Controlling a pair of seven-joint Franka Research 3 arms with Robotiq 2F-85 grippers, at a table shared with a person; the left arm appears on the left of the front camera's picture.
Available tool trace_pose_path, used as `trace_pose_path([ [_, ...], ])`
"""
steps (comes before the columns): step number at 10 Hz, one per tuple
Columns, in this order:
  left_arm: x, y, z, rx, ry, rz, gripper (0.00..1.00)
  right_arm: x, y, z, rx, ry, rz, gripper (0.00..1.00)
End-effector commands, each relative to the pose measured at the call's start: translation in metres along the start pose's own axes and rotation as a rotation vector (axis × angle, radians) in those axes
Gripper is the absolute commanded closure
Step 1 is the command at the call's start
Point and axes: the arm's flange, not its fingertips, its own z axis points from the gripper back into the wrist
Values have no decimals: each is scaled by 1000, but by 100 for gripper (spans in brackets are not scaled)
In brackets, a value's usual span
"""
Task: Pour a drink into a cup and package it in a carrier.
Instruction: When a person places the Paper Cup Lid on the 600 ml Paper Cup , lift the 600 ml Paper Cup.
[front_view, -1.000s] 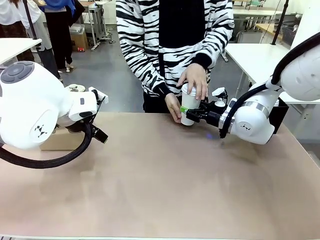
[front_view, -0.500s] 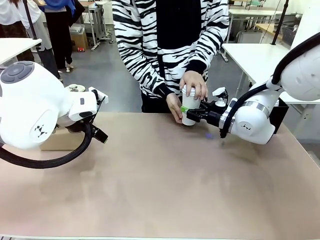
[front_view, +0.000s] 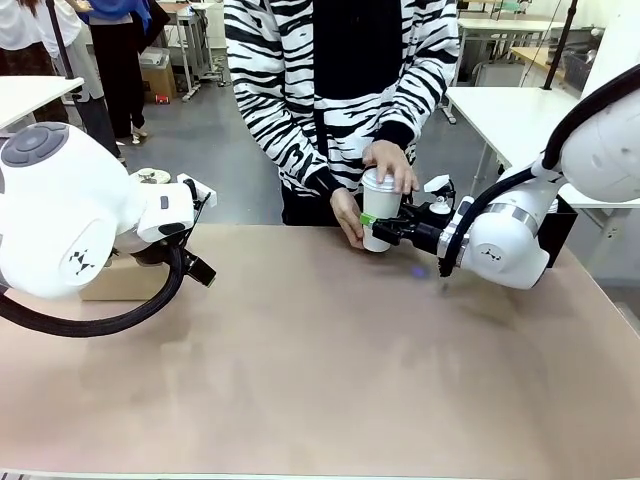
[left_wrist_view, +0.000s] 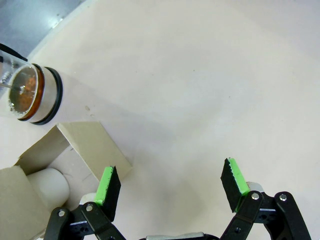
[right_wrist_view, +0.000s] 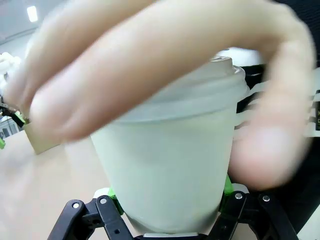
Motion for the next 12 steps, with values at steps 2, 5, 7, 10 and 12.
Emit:
trace_pose_path([
  [2, 0, 0, 0, -2, -1, 1, 0, 5, 2, -2, -1, -6, 2, 20],
  [5, 0, 0, 0, -2, -1, 1, 0, 5, 2, -2, -1, -6, 2, 20],
  [7, 0, 0, 0, -2, -1, 1, 0, 5, 2, -2, -1, -6, 2, 20],
  [10, 0, 0, 0, -2, -1, 1, 0, 5, 2, -2, -1, -6, 2, 20],
  [12, 0, 0, 0, -2, -1, 1, 0, 5, 2, -2, -1, -6, 2, 20],
])
